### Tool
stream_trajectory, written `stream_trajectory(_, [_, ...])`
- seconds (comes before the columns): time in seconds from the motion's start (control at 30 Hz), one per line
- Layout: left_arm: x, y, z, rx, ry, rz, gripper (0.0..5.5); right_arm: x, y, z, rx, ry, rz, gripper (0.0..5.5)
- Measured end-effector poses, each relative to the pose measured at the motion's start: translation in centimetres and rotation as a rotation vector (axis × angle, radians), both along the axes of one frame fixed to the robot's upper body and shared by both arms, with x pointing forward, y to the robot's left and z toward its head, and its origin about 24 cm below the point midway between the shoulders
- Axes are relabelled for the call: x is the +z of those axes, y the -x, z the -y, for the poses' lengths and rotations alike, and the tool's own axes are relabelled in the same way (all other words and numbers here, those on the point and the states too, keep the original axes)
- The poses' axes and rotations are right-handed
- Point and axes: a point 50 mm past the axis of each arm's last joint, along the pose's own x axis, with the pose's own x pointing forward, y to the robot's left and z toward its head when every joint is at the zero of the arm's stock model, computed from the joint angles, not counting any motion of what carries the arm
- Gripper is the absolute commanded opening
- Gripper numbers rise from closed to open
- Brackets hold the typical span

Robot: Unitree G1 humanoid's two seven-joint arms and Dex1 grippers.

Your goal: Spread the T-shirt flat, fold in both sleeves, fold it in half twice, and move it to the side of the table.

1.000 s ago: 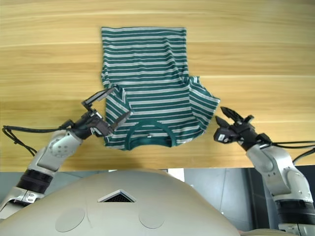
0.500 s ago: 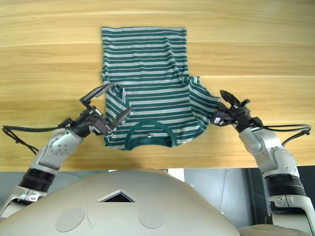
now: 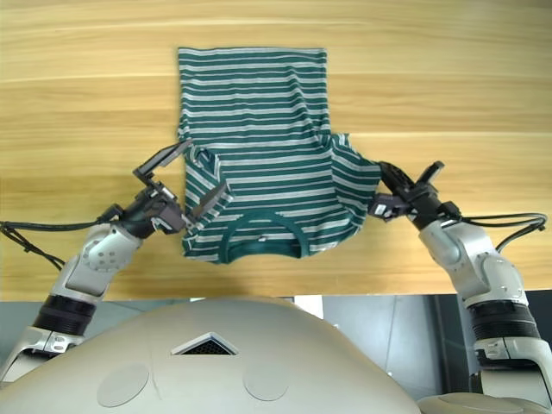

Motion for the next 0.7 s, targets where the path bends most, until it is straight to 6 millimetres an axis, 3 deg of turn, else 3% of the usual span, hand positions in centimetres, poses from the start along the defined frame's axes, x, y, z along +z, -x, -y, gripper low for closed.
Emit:
stream_trajectory(0.2, [0.2,-0.1,-0.1,0.002,0.007,0.015,4.58,0.0,0.0,-0.1,-0.002,-0.034,0.012,0.02])
stream_trajectory(0.27, [0.3,-0.1,-0.1,0.005,0.01,0.02,4.58,0.3,0.1,-1.2,0.017,-0.12,0.028,0.02])
stream_trajectory(0.33, [0.4,-0.3,-0.3,0.016,0.01,0.029,4.58,0.2,1.0,-3.7,0.077,-0.259,0.021,0.02])
stream_trajectory(0.47, [0.1,-0.3,-0.4,0.024,0.006,0.02,4.58,1.9,0.4,-4.4,0.091,-0.341,0.079,0.02])
stream_trajectory(0.7, [-0.3,-0.4,-0.5,0.036,0.001,0.011,4.58,2.8,0.1,-5.2,0.118,-0.39,0.086,0.02])
